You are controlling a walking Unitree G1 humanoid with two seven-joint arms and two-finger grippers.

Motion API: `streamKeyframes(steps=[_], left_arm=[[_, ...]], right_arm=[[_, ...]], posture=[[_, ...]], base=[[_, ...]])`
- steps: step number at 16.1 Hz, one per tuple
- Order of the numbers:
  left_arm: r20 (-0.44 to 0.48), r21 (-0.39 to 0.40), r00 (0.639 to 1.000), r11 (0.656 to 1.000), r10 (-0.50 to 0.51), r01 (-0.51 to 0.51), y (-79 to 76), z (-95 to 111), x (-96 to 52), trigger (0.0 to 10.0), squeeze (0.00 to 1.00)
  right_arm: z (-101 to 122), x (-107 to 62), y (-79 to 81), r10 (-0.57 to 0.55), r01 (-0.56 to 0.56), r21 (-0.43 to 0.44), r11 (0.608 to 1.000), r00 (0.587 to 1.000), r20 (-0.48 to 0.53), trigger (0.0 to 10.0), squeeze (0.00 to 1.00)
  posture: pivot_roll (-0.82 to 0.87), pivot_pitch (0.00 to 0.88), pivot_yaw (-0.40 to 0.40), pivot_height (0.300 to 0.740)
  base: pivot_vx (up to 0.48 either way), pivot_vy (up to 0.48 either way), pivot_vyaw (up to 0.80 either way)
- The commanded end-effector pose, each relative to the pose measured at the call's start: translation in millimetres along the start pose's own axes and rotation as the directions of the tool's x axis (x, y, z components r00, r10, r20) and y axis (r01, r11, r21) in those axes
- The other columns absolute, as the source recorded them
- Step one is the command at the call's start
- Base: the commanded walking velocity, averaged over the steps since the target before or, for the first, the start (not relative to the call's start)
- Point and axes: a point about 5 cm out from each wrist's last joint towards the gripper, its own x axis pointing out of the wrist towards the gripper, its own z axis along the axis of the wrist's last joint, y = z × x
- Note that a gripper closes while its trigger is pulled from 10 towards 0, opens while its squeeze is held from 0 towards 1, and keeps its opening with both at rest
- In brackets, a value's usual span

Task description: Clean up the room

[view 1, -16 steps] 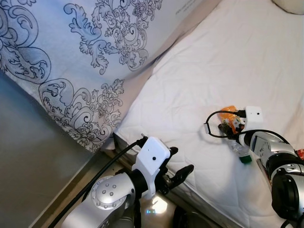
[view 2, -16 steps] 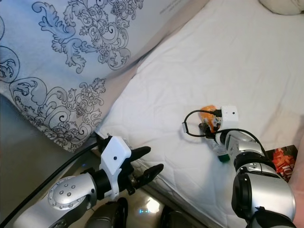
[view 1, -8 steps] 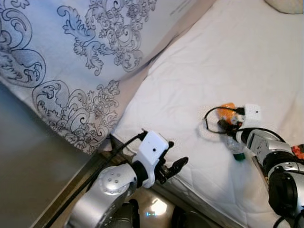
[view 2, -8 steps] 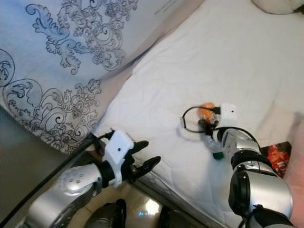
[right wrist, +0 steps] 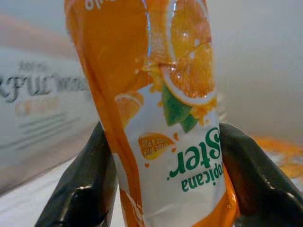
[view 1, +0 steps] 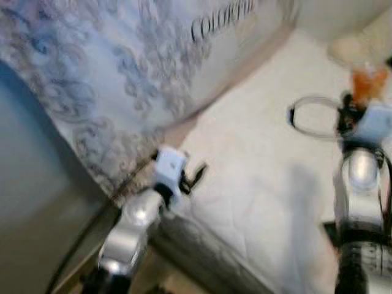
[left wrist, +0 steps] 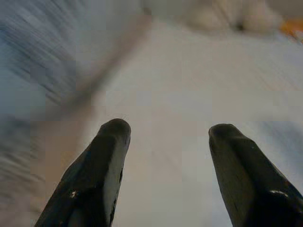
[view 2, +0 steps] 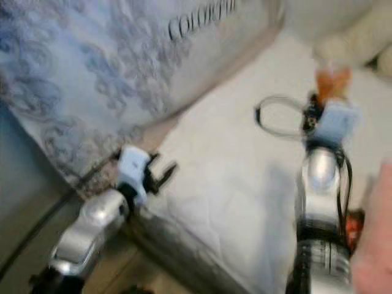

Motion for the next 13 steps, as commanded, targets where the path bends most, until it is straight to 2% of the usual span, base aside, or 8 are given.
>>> streamKeyframes(steps=[1, 2, 3, 4, 7, 10, 12, 13], left_arm=[[0.067, -0.024, 0.997, 0.999, 0.044, -0.043, 11.5, 7.0, 2.5, 10.0, 0.0], [0.1, -0.031, 0.993, 0.997, 0.068, -0.065, 19.3, 11.0, 2.4, 10.0, 0.0], [0.119, -0.034, 0.991, 0.997, 0.066, -0.062, 19.6, 9.7, 2.0, 10.0, 0.0], [0.129, -0.058, 0.99, 0.997, 0.062, -0.055, 18.0, 8.2, 1.9, 10.0, 0.0], [0.17, -0.096, 0.985, 0.995, 0.035, -0.019, 10.3, 6.4, 2.0, 10.0, 0.0], [0.172, -0.122, 0.984, 0.992, 0.038, -0.017, 8.3, -1.2, -0.9, 10.0, 0.0], [0.176, -0.122, 0.983, 0.992, 0.053, -0.031, 8.9, -2.8, -1.3, 10.0, 0.0], [0.179, -0.12, 0.983, 0.992, 0.05, -0.029, 8.7, -3.2, -0.9, 10.0, 0.0]], right_arm=[[-25.1, -40.2, 15.4, 0.078, -0.082, -0.026, 0.996, 0.991, -0.106, 10.0, 0.0], [-42.2, -70.3, 22.0, 0.122, -0.127, -0.017, 0.992, 0.975, -0.184, 10.0, 0.0], [-49.2, -87.6, 25.6, 0.125, -0.128, 0.002, 0.992, 0.968, -0.217, 10.0, 0.0], [-46.3, -91.4, 26.1, 0.12, -0.124, -0.006, 0.992, 0.971, -0.207, 10.0, 0.0], [-33.8, -91.2, 19.1, 0.081, -0.092, -0.051, 0.994, 0.98, -0.18, 10.0, 0.0], [-30.8, -92.0, 26.3, 0.122, -0.131, -0.054, 0.99, 0.98, -0.157, 10.0, 0.0], [-7.9, -81.0, 35.6, 0.176, -0.178, -0.076, 0.981, 0.984, -0.034, 10.0, 0.0], [21.8, -65.9, 41.6, 0.202, -0.192, -0.096, 0.977, 0.973, 0.11, 10.0, 0.0]], posture=[[0.22, 0.0, -0.047, 0.74], [0.21, 0.0, -0.04, 0.74], [0.21, 0.0, -0.039, 0.74], [0.2, 0.0, -0.029, 0.74], [0.19, 0.0, -0.01, 0.74], [0.18, 0.0, 0.0, 0.74], [0.19, 0.0, -0.001, 0.74], [0.18, 0.0, -0.002, 0.74]], base=[[0.0, 0.0, 0.0], [0.0, 0.0, 0.0], [0.0, -0.48, 0.0], [0.0, -0.48, 0.0], [0.0, -0.48, 0.0], [0.0, -0.48, 0.0], [0.0, -0.48, 0.0], [0.0, -0.48, 0.0]])
